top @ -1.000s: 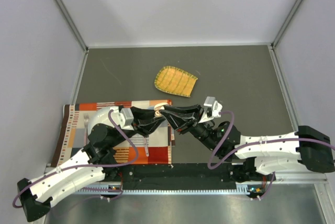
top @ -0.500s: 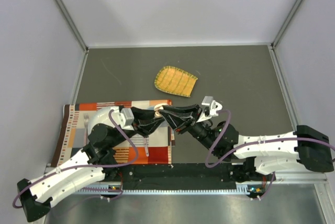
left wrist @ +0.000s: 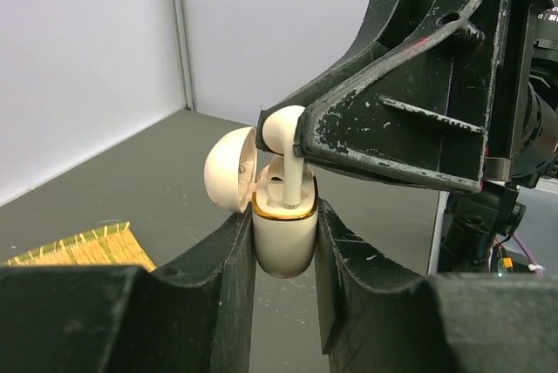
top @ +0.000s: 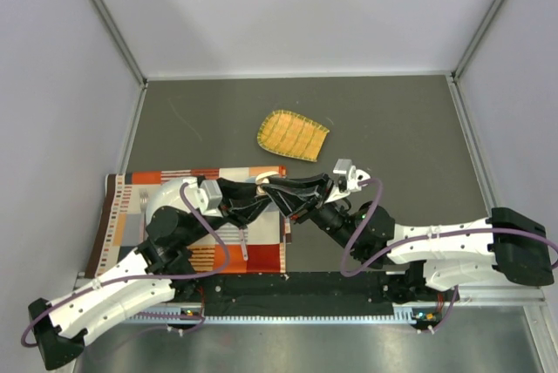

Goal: Insert the wireless bluetooth earbuds into the charging case
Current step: Insert the left earbud into the left side groove of the charging case.

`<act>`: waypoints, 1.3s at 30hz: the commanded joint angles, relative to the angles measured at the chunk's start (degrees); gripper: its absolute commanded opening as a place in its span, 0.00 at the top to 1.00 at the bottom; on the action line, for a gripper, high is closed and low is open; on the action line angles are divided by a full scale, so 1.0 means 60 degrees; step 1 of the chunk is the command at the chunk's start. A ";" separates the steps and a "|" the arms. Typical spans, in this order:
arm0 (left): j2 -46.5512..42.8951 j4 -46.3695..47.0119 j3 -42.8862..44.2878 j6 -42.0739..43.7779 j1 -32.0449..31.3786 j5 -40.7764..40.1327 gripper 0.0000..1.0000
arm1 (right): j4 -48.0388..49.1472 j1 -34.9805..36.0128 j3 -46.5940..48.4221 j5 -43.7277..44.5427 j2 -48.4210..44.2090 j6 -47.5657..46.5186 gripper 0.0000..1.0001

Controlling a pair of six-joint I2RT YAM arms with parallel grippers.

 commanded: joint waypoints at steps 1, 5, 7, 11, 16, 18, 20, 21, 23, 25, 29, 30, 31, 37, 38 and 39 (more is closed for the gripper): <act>-0.0263 0.0511 0.0326 0.0033 -0.0051 -0.0049 1.00 | -0.0090 0.0136 0.0007 0.0271 0.0015 0.0178 1.00; -0.0351 0.0511 0.0311 0.0048 -0.0037 -0.0108 1.00 | -0.0017 0.0136 -0.0067 0.0359 0.0015 0.0193 1.00; -0.0337 0.0496 0.0311 0.0048 -0.0051 -0.0093 1.00 | -0.0046 0.0151 -0.0053 0.0345 0.0030 0.0193 1.00; -0.0293 0.0540 0.0326 0.0062 -0.0037 -0.0064 1.00 | -0.0192 0.0151 0.0006 0.0316 0.0044 0.0207 1.00; -0.0307 0.0555 0.0399 0.0048 -0.0037 -0.0005 1.00 | -0.0295 0.0151 0.0064 0.0360 0.0059 0.0207 1.00; -0.0293 0.0555 0.0399 0.0062 -0.0051 0.0024 1.00 | -0.0426 0.0151 0.0123 0.0374 0.0088 0.0193 1.00; -0.0264 0.0540 0.0428 0.0062 -0.0051 0.0068 1.00 | -0.0471 0.0151 0.0196 0.0374 0.0146 0.0149 1.00; -0.0278 0.0555 0.0428 0.0077 -0.0037 0.0111 1.00 | -0.0456 0.0151 0.0211 0.0374 0.0190 0.0134 1.00; -0.0264 0.0569 0.0428 0.0091 -0.0051 0.0112 1.00 | -0.0441 0.0166 0.0211 0.0433 0.0220 0.0119 1.00; -0.0307 0.0584 0.0428 0.0106 -0.0066 0.0141 1.00 | -0.0456 0.0151 0.0197 0.0564 0.0220 0.0134 1.00; -0.0337 0.0599 0.0413 0.0165 -0.0066 0.0126 1.00 | -0.0456 0.0166 0.0153 0.0725 0.0220 0.0105 1.00; -0.0351 0.0599 0.0399 0.0165 -0.0051 0.0141 1.00 | -0.0456 0.0166 0.0182 0.0740 0.0235 0.0090 1.00; -0.0351 0.0599 0.0399 0.0165 -0.0051 0.0127 1.00 | -0.0499 0.0151 0.0182 0.0740 0.0220 0.0076 1.00; -0.0395 0.0672 0.0384 0.0165 -0.0066 0.0097 1.00 | -0.0661 0.0151 0.0197 0.0799 0.0220 0.0061 1.00; -0.0381 0.0672 0.0384 0.0165 -0.0066 0.0097 1.00 | -0.0705 0.0166 0.0197 0.0814 0.0220 0.0032 1.00; -0.0381 0.0657 0.0384 0.0165 -0.0066 0.0083 1.00 | -0.0719 0.0180 0.0211 0.0828 0.0220 -0.0041 1.00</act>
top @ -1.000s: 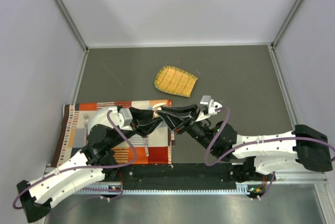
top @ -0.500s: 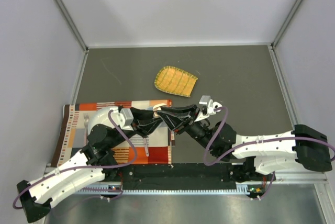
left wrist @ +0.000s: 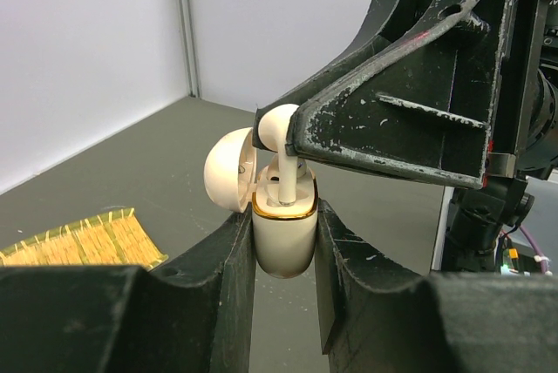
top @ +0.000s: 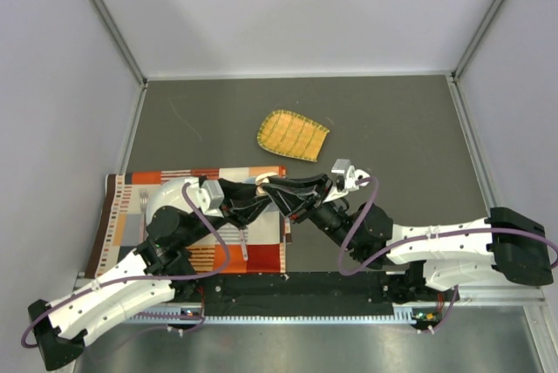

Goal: Insert the wireless bluetooth earbuds into the charging case
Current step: Insert the left earbud into the left side groove of the charging case.

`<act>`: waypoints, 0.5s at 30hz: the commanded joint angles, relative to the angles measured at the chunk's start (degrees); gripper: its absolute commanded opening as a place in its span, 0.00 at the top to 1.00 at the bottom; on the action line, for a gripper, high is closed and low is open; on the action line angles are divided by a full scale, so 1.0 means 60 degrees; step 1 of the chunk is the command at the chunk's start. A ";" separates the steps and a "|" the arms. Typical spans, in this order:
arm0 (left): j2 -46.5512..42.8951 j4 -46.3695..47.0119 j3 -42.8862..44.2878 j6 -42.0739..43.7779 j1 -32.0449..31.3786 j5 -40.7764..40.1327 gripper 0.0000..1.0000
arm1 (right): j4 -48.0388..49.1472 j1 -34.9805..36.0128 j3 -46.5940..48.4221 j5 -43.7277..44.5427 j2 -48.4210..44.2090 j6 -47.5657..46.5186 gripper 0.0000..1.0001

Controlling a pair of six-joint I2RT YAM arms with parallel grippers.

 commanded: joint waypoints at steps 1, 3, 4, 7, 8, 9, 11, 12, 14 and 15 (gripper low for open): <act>-0.0198 0.1091 0.0384 0.0085 -0.0066 0.0199 1.00 | -0.0559 0.0184 0.0237 0.0500 0.0158 -0.0234 1.00; -0.0198 0.1091 0.0399 0.0099 -0.0066 0.0141 1.00 | -0.0604 0.0301 0.0251 0.0632 0.0173 -0.0453 1.00; -0.0213 0.1091 0.0399 0.0099 -0.0066 0.0126 1.00 | -0.0603 0.0301 0.0251 0.0691 0.0187 -0.0513 1.00; -0.0228 0.1091 0.0399 0.0114 -0.0051 0.0111 1.00 | -0.0559 0.0345 0.0237 0.0851 0.0202 -0.0601 1.00; -0.0228 0.1091 0.0384 0.0114 -0.0066 0.0082 1.00 | -0.0559 0.0374 0.0237 0.0881 0.0188 -0.0601 1.00; -0.0242 0.1105 0.0384 0.0114 -0.0066 0.0082 1.00 | -0.0545 0.0375 0.0237 0.0925 0.0187 -0.0601 1.00; -0.0271 0.1105 0.0370 0.0114 -0.0051 0.0053 1.00 | -0.0559 0.0360 0.0251 0.0926 0.0173 -0.0616 1.00; -0.0286 0.1105 0.0355 0.0114 -0.0051 0.0038 1.00 | -0.0588 0.0374 0.0266 0.0926 0.0158 -0.0601 1.00; -0.0345 0.1149 0.0297 0.0114 -0.0066 -0.0006 1.00 | -0.0618 0.0360 0.0266 0.0926 0.0144 -0.0543 1.00; -0.0374 0.1164 0.0296 0.0114 -0.0066 -0.0049 1.00 | -0.0676 0.0374 0.0281 0.0853 0.0143 -0.0528 1.00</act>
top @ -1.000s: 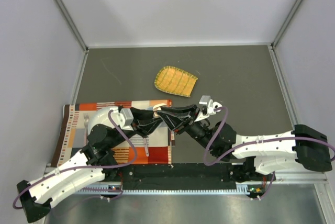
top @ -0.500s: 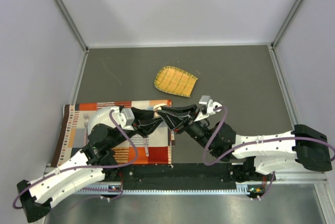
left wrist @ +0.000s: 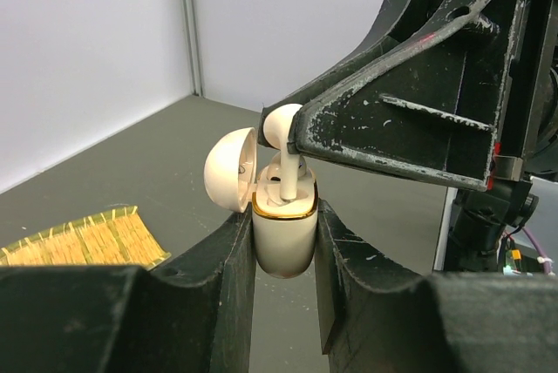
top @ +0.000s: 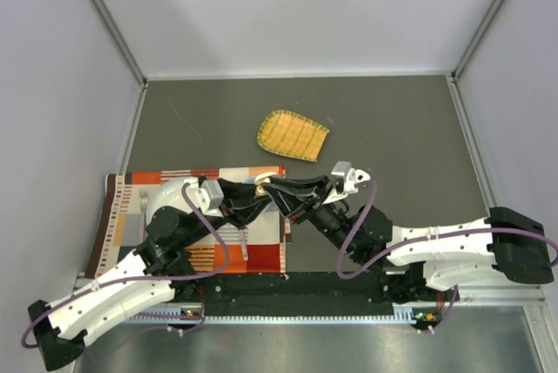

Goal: Insert the wireless bluetooth earbuds into the charging case
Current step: Insert the left earbud into the left side groove of the charging case.

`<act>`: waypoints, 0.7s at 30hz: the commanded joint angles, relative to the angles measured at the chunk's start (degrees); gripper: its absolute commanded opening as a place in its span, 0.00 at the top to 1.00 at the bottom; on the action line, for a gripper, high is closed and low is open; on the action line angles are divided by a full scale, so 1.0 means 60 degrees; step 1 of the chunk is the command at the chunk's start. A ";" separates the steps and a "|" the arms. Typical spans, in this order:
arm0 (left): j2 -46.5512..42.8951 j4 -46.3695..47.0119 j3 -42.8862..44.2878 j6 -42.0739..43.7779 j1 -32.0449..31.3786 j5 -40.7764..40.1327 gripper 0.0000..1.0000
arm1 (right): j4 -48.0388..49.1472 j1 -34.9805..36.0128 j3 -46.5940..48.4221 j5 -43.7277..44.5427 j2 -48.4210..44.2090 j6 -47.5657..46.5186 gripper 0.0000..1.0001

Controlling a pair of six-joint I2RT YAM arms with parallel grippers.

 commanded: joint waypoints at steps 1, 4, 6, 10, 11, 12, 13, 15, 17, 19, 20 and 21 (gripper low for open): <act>-0.0330 0.1244 0.0282 0.0117 -0.0066 -0.0006 1.00 | -0.0720 0.0109 0.0284 0.0273 0.0143 -0.0127 1.00; -0.0374 0.1303 0.0267 0.0161 -0.0066 -0.0007 1.00 | -0.0794 0.0123 0.0343 0.0185 0.0172 -0.0025 1.00; -0.0345 0.1376 0.0267 0.0191 -0.0066 0.0008 1.00 | -0.0794 0.0123 0.0358 0.0127 0.0187 0.0063 1.00; -0.0287 0.1595 0.0238 0.0322 -0.0066 0.0140 1.00 | -0.0750 0.0109 0.0387 0.0083 0.0231 0.0151 1.00; -0.0258 0.1625 0.0238 0.0352 -0.0066 0.0213 1.00 | -0.0692 0.0123 0.0401 0.0097 0.0246 0.0180 1.00; -0.0243 0.1683 0.0238 0.0381 -0.0080 0.0242 1.00 | -0.0691 0.0109 0.0416 0.0097 0.0260 0.0209 1.00; -0.0214 0.1698 0.0238 0.0439 -0.0066 0.0272 1.00 | -0.0691 0.0109 0.0431 0.0083 0.0261 0.0224 1.00; -0.0199 0.1757 0.0238 0.0513 -0.0080 0.0316 1.00 | -0.0604 0.0123 0.0475 0.0127 0.0290 0.0224 1.00; -0.0213 0.1757 0.0267 0.0572 -0.0066 0.0330 1.00 | -0.0618 0.0109 0.0519 0.0214 0.0334 0.0210 1.00; -0.0228 0.1713 0.0282 0.0645 -0.0080 0.0331 1.00 | -0.0531 0.0109 0.0519 0.0273 0.0363 0.0181 1.00; -0.0243 0.1713 0.0296 0.0659 -0.0066 0.0331 1.00 | -0.0472 0.0109 0.0504 0.0273 0.0363 0.0180 1.00; -0.0257 0.1713 0.0296 0.0718 -0.0066 0.0316 1.00 | -0.0327 0.0109 0.0490 0.0215 0.0392 0.0209 1.00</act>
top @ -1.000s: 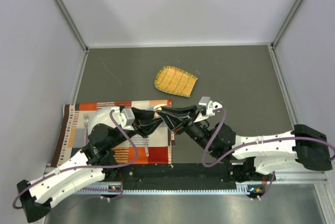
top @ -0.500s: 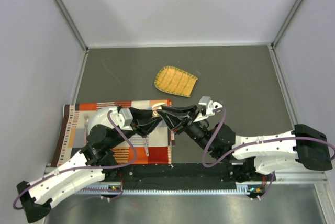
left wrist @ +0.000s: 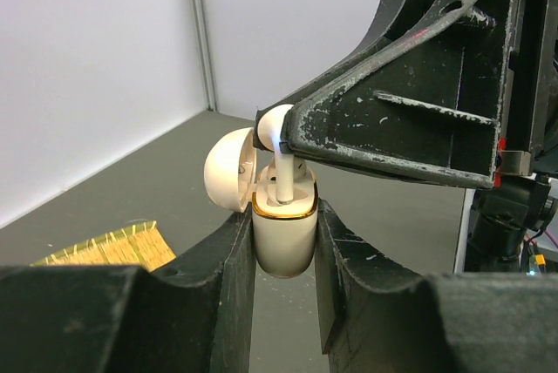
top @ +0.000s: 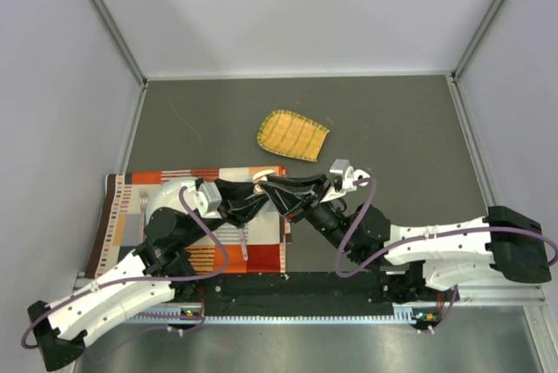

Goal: Insert the wireless bluetooth earbuds into the charging case
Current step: Insert the left earbud into the left side groove of the charging case.

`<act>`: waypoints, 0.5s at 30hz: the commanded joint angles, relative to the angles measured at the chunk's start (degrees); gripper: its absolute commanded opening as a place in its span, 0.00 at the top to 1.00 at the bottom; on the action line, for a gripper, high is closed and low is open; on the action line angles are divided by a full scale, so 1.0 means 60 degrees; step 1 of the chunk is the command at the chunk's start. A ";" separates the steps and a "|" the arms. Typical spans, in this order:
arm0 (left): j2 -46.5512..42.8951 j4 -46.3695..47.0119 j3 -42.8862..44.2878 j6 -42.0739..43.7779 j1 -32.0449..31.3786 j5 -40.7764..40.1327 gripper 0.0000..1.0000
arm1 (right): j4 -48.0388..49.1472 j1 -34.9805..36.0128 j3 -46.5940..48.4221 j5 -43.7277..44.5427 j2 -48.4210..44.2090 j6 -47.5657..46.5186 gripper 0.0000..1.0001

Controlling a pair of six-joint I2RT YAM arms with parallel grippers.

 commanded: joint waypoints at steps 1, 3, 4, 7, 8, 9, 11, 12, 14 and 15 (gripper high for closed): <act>-0.0155 0.1480 0.0296 0.0226 -0.0080 0.0367 1.00 | -0.0245 0.0076 0.0183 0.0138 0.0261 0.0089 1.00; -0.0184 0.1451 0.0282 0.0256 -0.0066 0.0323 1.00 | -0.0245 0.0076 0.0242 -0.0037 0.0290 0.0133 1.00; -0.0199 0.1450 0.0296 0.0270 -0.0066 0.0294 1.00 | -0.0288 0.0090 0.0242 -0.0038 0.0305 0.0177 1.00; -0.0243 0.1436 0.0296 0.0270 -0.0066 0.0162 1.00 | -0.0464 0.0120 0.0242 0.0020 0.0335 0.0163 1.00; -0.0287 0.1436 0.0282 0.0285 -0.0080 0.0118 1.00 | -0.0523 0.0163 0.0213 0.0137 0.0349 0.0134 1.00; -0.0331 0.1421 0.0282 0.0300 -0.0081 0.0089 1.00 | -0.0552 0.0207 0.0198 0.0152 0.0349 0.0090 1.00; -0.0360 0.1407 0.0282 0.0329 -0.0066 0.0001 1.00 | -0.0553 0.0339 0.0111 0.0240 0.0335 0.0046 1.00; -0.0418 0.1421 0.0267 0.0343 -0.0080 -0.0014 1.00 | -0.0567 0.0354 0.0096 0.0255 0.0335 0.0017 1.00; -0.0506 0.1436 0.0282 0.0373 -0.0066 -0.0058 1.00 | -0.0597 0.0486 0.0052 0.0371 0.0335 -0.0101 1.00; -0.0536 0.1407 0.0282 0.0373 -0.0066 -0.0073 1.00 | -0.0640 0.0515 0.0066 0.0430 0.0335 -0.0159 1.00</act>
